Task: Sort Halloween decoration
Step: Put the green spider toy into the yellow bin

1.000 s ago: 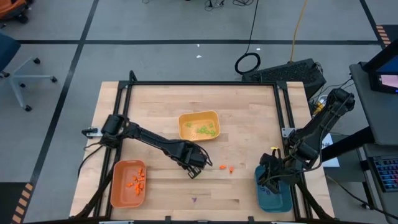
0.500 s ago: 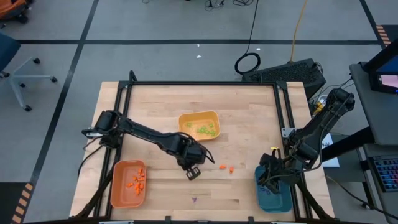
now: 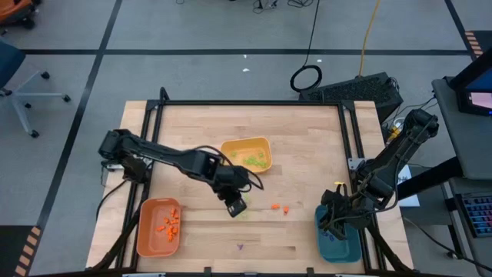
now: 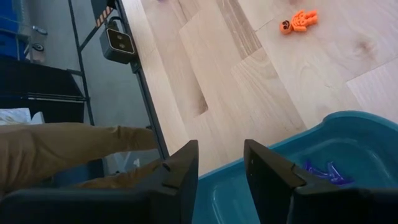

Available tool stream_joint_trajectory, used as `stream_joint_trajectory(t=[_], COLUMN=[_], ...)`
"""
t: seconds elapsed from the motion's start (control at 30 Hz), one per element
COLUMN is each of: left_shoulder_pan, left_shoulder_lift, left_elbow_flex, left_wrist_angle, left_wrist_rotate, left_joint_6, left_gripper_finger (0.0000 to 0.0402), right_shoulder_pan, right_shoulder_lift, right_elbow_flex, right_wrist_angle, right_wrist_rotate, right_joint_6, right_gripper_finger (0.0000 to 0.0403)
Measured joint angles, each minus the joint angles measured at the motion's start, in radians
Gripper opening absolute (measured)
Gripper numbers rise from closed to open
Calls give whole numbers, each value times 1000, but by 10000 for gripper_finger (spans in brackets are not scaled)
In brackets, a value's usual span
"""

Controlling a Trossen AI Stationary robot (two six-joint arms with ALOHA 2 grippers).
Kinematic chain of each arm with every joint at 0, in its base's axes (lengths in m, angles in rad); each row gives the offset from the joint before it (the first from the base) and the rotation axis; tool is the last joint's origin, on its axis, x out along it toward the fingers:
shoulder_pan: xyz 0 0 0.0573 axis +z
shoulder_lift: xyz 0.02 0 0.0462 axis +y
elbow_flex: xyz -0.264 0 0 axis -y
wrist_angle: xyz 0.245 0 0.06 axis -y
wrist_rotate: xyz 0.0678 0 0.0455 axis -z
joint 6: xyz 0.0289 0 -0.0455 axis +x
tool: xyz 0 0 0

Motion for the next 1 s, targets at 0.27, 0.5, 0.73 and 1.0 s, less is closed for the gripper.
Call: stream_joint_trajectory(t=[0.27, 0.5, 0.73, 1.0], left_shoulder_pan=[4, 4, 4, 4], left_shoulder_lift=[-161, -314, -429, -475], left_elbow_flex=[0, 0, 0, 0], left_wrist_angle=[60, 118, 138, 213], left_wrist_rotate=[-87, -214, -290, -325], left_joint_6=[-20, -7, 29, 132], left_gripper_finger=[0, 0, 0, 0], right_shoulder_pan=[0, 0, 0, 0], right_shoulder_lift=[0, 0, 0, 0], right_elbow_flex=[0, 0, 0, 0], right_wrist_angle=[1, 5, 6, 4], right_wrist_rotate=[2, 4, 54, 56], right_joint_6=[-4, -9, -24, -27], right_gripper_finger=[118, 118, 118, 118])
